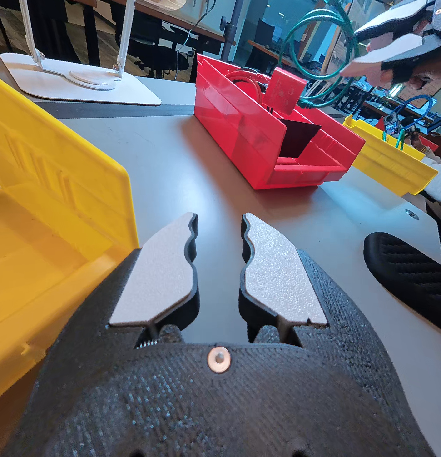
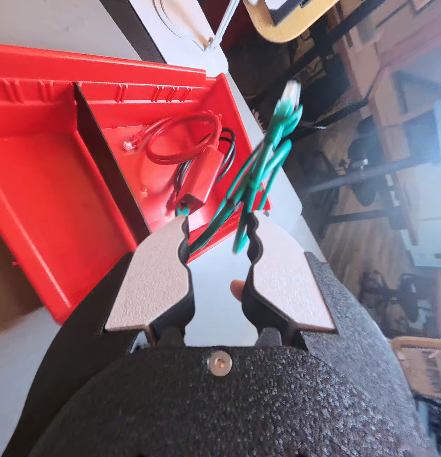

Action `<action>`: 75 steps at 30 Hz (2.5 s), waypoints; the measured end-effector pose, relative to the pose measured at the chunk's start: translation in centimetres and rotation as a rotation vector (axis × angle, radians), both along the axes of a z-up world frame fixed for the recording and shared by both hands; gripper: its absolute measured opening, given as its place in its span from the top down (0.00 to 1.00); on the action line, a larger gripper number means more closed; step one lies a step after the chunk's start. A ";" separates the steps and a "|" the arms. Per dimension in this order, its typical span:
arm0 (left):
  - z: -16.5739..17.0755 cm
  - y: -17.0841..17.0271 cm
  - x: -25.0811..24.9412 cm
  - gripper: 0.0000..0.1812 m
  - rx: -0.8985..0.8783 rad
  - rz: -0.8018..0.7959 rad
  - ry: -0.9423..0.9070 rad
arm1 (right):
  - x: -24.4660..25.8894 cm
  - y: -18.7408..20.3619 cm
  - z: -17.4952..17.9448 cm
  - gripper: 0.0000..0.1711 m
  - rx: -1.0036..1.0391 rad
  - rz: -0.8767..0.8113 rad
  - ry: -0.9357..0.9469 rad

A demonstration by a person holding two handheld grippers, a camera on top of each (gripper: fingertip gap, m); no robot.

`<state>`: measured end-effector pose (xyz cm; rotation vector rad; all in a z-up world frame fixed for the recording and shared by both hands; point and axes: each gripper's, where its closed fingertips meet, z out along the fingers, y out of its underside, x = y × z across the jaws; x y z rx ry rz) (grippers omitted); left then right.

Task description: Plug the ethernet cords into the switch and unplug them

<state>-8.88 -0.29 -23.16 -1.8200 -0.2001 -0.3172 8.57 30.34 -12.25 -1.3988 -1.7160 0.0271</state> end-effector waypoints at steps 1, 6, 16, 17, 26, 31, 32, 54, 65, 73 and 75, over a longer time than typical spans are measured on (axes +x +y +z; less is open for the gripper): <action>-0.1 0.0 0.1 0.81 -0.003 -0.002 0.000 | -0.5 0.4 0.0 0.82 0.036 0.017 -0.019; 0.1 -0.1 0.1 0.82 0.001 -0.008 -0.001 | -2.4 4.9 -3.0 0.90 -0.021 -0.061 -0.170; 0.4 -0.1 0.4 0.82 0.009 -0.028 -0.019 | -5.8 3.7 -9.9 0.90 -0.098 0.096 -0.487; 0.5 -0.1 0.4 0.82 0.012 -0.030 -0.017 | -5.6 3.1 -10.5 0.89 -0.130 0.111 -0.500; 0.4 0.0 0.5 0.81 0.005 -0.031 0.005 | -4.7 0.6 -8.4 0.68 -0.361 0.102 -0.351; 1.6 -0.8 -0.1 0.76 0.000 -0.021 0.170 | -2.7 -1.5 -6.1 0.58 -0.417 0.161 -0.206; 2.1 -1.0 -0.4 0.75 0.003 -0.010 0.222 | -2.2 -2.0 -5.8 0.57 -0.410 0.177 -0.183; -1.5 -8.4 -9.1 0.63 -0.497 -0.032 0.671 | -1.7 -6.5 -7.2 0.75 -0.036 0.308 -0.338; -2.6 -8.0 -9.0 0.63 -0.497 -0.033 0.653 | -10.1 1.3 3.5 0.83 0.262 0.080 -0.115; -2.7 -7.9 -9.5 0.63 -0.505 -0.006 0.703 | -11.3 3.8 9.4 0.79 0.199 0.025 -0.115; -2.8 -8.1 -9.8 0.63 -0.506 0.006 0.718 | -11.0 2.4 9.4 0.79 0.161 0.076 -0.083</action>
